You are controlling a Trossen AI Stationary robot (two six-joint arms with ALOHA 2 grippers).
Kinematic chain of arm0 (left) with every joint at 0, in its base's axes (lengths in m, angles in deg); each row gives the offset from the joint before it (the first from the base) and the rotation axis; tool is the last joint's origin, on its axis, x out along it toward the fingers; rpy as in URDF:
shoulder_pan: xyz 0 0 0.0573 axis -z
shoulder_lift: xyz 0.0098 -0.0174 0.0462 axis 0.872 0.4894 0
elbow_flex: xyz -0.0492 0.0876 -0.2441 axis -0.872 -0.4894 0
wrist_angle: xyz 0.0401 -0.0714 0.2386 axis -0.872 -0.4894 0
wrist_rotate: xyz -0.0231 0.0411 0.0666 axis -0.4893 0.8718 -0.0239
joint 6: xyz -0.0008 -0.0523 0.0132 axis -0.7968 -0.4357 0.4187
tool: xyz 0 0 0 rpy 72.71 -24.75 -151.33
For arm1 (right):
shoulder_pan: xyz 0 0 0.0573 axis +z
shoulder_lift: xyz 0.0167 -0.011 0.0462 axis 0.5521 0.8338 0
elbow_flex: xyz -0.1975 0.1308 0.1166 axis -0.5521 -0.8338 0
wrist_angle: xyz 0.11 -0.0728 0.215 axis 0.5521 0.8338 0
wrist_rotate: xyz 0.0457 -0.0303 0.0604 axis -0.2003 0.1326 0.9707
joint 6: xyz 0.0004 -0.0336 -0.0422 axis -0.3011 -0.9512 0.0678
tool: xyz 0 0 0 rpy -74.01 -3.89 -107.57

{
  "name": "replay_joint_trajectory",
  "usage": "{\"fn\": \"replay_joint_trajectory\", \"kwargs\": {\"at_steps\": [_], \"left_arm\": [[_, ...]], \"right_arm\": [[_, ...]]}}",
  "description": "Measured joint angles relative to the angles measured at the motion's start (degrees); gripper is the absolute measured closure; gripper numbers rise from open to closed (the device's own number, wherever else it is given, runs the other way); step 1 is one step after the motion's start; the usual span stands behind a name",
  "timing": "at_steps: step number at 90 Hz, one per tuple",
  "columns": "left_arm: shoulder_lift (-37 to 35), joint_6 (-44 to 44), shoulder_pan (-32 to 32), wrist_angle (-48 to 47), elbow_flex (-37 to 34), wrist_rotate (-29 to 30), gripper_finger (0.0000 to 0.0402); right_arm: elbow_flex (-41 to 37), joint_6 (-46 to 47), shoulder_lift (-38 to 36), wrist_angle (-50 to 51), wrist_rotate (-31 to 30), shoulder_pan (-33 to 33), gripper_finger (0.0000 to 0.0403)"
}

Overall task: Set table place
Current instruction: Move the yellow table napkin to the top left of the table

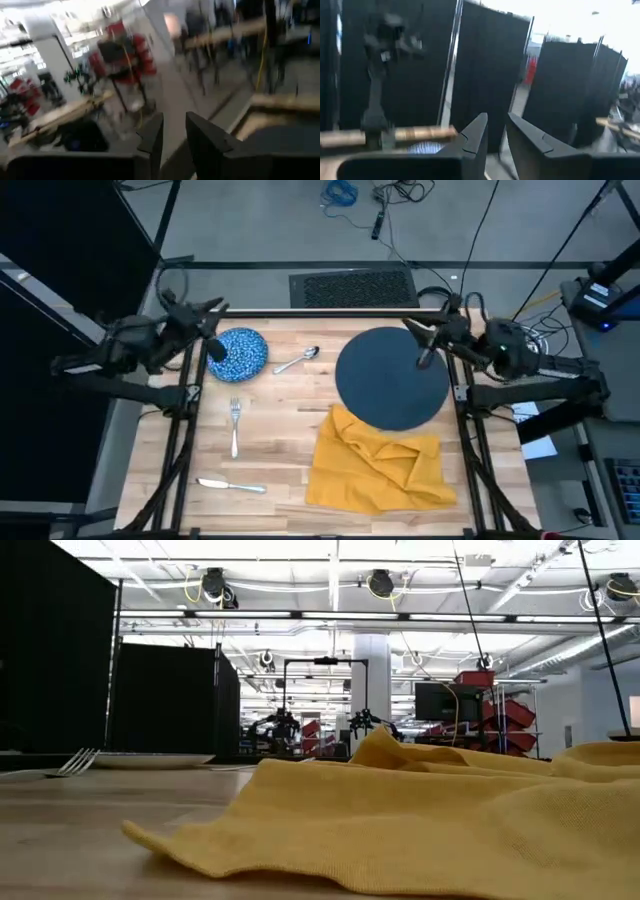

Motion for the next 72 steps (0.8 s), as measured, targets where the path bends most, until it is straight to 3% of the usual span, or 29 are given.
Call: {"fn": "replay_joint_trajectory", "kwargs": {"at_steps": [9, 20, 36, 52, 72], "left_arm": [[2.52, -4.82, -1.04, -8.68, 2.30, 0.00, 0.0332], [3.81, -13.48, -2.28, -19.76, 2.34, -0.09, 0.0332], [5.17, -32.25, -2.95, -33.58, 1.25, -3.78, 0.0332], [5.17, -41.44, -2.90, -35.14, -3.42, -9.73, 0.0332], [5.35, -46.16, -2.75, -32.19, -13.19, -14.13, 0.0332]], "right_arm": [[4.90, 0.07, 4.44, 9.64, 6.30, -2.42, 0.0339], [7.16, 0.40, 9.67, 14.33, 15.30, -4.33, 0.0339], [7.16, 0.48, 17.16, 14.37, 17.80, -4.61, 0.0339], [7.16, 6.58, 24.66, 15.84, 17.90, -4.20, 0.0339], [7.16, 9.32, 33.14, 19.09, 18.13, -2.09, 0.0339]]}}
